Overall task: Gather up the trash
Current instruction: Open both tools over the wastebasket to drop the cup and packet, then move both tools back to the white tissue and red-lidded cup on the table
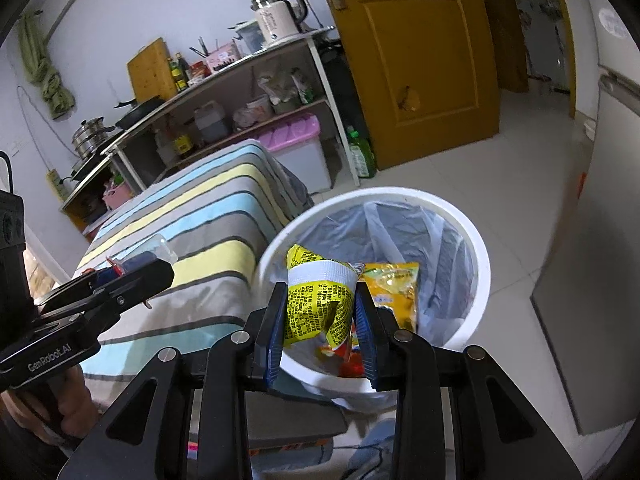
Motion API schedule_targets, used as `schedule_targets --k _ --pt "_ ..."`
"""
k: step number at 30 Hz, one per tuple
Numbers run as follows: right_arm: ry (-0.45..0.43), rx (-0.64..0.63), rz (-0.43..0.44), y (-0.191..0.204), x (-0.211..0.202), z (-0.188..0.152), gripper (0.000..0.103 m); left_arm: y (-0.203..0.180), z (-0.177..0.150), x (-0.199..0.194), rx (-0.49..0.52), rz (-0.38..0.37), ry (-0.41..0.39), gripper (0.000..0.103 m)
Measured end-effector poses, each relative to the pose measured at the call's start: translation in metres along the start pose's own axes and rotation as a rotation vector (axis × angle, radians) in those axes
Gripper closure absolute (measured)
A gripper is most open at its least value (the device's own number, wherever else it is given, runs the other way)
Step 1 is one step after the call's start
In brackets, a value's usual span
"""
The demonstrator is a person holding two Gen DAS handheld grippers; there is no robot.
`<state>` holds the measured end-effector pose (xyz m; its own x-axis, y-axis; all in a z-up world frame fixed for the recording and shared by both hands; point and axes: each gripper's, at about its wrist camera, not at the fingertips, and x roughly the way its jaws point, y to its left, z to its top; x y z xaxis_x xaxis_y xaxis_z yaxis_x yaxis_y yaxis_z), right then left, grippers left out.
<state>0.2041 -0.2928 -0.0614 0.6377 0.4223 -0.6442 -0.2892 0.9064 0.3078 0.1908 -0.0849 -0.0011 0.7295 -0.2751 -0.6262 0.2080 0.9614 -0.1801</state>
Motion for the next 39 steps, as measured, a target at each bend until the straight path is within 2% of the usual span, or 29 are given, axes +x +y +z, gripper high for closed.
schedule_targets --k 9,13,20,28,39 --pt "0.046 0.038 -0.031 -0.018 0.019 -0.002 0.066 -0.006 0.006 0.038 0.005 -0.021 0.06 0.056" --pt "0.066 0.043 -0.045 -0.024 0.026 -0.005 0.054 -0.009 0.007 0.05 0.008 -0.036 0.085 0.055" --pt "0.076 0.058 -0.054 -0.032 0.029 -0.006 0.052 -0.006 0.005 0.06 -0.01 -0.036 0.123 0.047" --pt "0.041 0.056 -0.053 -0.031 0.015 -0.004 0.052 0.002 0.004 0.045 -0.028 -0.026 0.09 0.047" --pt "-0.047 0.0 0.023 0.007 -0.021 0.003 0.052 0.016 -0.001 -0.001 -0.048 -0.003 0.015 0.047"
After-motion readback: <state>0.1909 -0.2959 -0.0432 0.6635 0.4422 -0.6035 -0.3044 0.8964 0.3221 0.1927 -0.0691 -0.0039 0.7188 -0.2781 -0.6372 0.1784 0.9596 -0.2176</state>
